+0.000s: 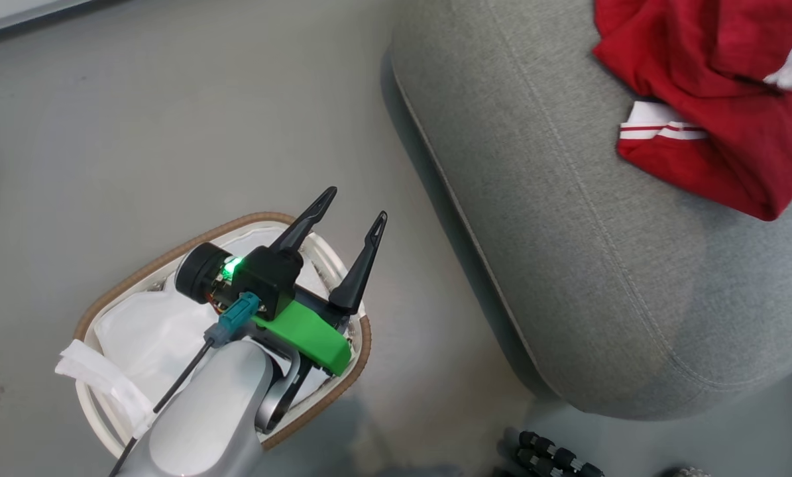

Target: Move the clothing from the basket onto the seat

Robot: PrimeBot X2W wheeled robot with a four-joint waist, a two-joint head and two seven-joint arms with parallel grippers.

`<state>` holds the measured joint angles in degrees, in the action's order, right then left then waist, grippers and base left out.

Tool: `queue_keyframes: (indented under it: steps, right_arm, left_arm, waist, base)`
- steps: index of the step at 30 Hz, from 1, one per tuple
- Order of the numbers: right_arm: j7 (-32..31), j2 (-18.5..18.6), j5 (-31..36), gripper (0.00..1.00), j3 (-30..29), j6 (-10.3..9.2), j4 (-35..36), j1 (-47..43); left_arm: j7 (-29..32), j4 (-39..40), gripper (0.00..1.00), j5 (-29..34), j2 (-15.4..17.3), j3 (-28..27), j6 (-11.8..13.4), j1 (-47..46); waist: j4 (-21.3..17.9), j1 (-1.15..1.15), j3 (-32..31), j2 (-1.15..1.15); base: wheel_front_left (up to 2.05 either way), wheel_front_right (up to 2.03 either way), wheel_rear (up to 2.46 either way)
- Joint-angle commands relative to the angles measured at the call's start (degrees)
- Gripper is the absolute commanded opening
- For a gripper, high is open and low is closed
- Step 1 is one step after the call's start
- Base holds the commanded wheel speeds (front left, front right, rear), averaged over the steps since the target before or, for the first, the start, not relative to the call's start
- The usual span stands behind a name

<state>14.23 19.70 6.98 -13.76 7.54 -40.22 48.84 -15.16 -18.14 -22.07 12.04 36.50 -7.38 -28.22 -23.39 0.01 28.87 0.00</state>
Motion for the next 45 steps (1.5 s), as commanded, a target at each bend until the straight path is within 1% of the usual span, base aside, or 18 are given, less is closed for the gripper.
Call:
queue_keyframes:
  steps: [1, 4, 5, 7, 8, 12, 16, 18, 23, 26, 30, 36, 40, 45]
  right_arm:
    - [0.54, -0.66, 0.78, 0.00, -2.09, -0.10, -1.50, -2.45]
    - [0.91, -2.35, 2.12, 0.00, -5.84, -0.10, -4.07, -7.06]
    - [0.97, -2.71, 2.31, 0.18, -6.47, -0.10, -3.67, -8.14]
    - [0.99, -3.64, 1.96, 0.80, -8.32, -0.10, -1.57, -11.22]
    - [0.98, -4.46, 1.65, 1.00, -8.73, -0.10, -0.73, -13.28]
    - [1.01, -6.04, 0.46, 1.00, -10.15, -0.09, 3.23, -17.67]
    - [1.02, -7.28, -0.48, 1.00, -9.70, -0.10, 6.64, -21.46]
    - [1.02, -7.29, -0.45, 1.00, -8.75, -0.09, 9.01, -22.70]
    - [1.02, -9.19, -1.30, 1.00, -5.69, -0.09, 15.34, -25.31]
    - [1.03, -10.11, -2.11, 1.00, -3.22, -0.09, 17.83, -25.60]
    - [1.03, -11.21, -3.80, 1.00, 0.25, -0.10, 20.13, -25.93]
    - [1.03, -13.92, -6.63, 1.00, 5.97, -0.09, 21.91, -24.54]
    - [1.04, -15.13, -7.29, 1.00, 9.44, -0.09, 21.27, -23.85]
    - [1.03, -16.18, -7.76, 1.00, 12.48, -0.09, 19.58, -24.08]
  left_arm:
    - [0.02, 0.19, 1.00, -1.05, 0.24, 0.09, -0.17, -0.91]
    - [0.02, 0.29, 1.00, -1.24, 0.05, 0.60, -0.17, -0.95]
    - [0.02, 0.35, 1.00, -1.19, 0.11, 0.63, -0.17, -0.87]
    - [0.02, 0.27, 1.00, -1.10, 0.14, 0.30, -0.18, -0.17]
    - [0.02, 0.15, 1.00, -1.08, 0.12, 0.20, -0.18, 0.35]
    - [0.03, -0.42, 1.00, -1.13, -0.58, -0.27, -0.18, 1.74]
    - [0.02, -1.10, 1.00, -1.02, -1.68, -0.91, -0.18, 3.05]
    - [0.02, -1.47, 1.00, -0.79, -2.21, -1.26, -0.18, 3.63]
    - [0.02, -2.05, 1.00, -0.74, -3.83, -2.73, -0.18, 5.44]
    - [0.02, -2.49, 1.00, -0.46, -4.62, -3.52, -0.18, 6.53]
    - [0.02, -3.04, 1.00, -0.09, -5.39, -4.66, -0.18, 7.85]
    - [0.03, -3.41, 1.00, 0.20, -6.06, -8.08, -0.18, 9.76]
    - [0.02, -3.47, 1.00, 0.97, -6.24, -11.58, -0.18, 10.43]
    - [0.03, -4.17, 1.00, 2.38, -6.79, -16.72, -0.13, 11.44]
  waist:
    - [1.68, -0.01, 1.45, 0.00]
    - [1.88, -0.01, 1.07, 0.00]
    - [1.75, -0.01, 0.86, 0.00]
    - [1.23, -0.01, 0.18, 0.00]
    - [0.84, -0.01, -0.27, 0.00]
    - [-0.63, -0.01, -2.61, 0.00]
    - [-1.92, -0.01, -5.80, 0.00]
    - [-2.28, -0.01, -7.30, 0.00]
    - [-2.56, -0.01, -10.71, 0.00]
    - [-2.27, -0.01, -12.07, 0.00]
    - [-1.01, -0.01, -13.82, 0.00]
    - [1.62, -0.01, -15.48, 0.00]
    - [4.52, -0.01, -16.14, 0.00]
    - [9.40, -0.01, -17.04, 0.00]
  base:
    - [0.00, 0.00, 0.00]
    - [0.00, 0.00, 0.00]
    - [0.00, 0.00, 0.00]
    - [0.00, 0.00, 0.00]
    - [0.00, 0.00, 0.00]
    - [0.00, 0.00, 0.00]
    - [0.00, 0.00, 0.00]
    - [0.00, 0.00, 0.00]
    - [0.00, 0.00, 0.00]
    - [0.00, 0.00, 0.00]
    - [0.00, 0.00, 0.00]
    - [0.00, 0.00, 0.00]
    - [0.00, 0.00, 0.00]
    - [0.00, 0.00, 0.00]
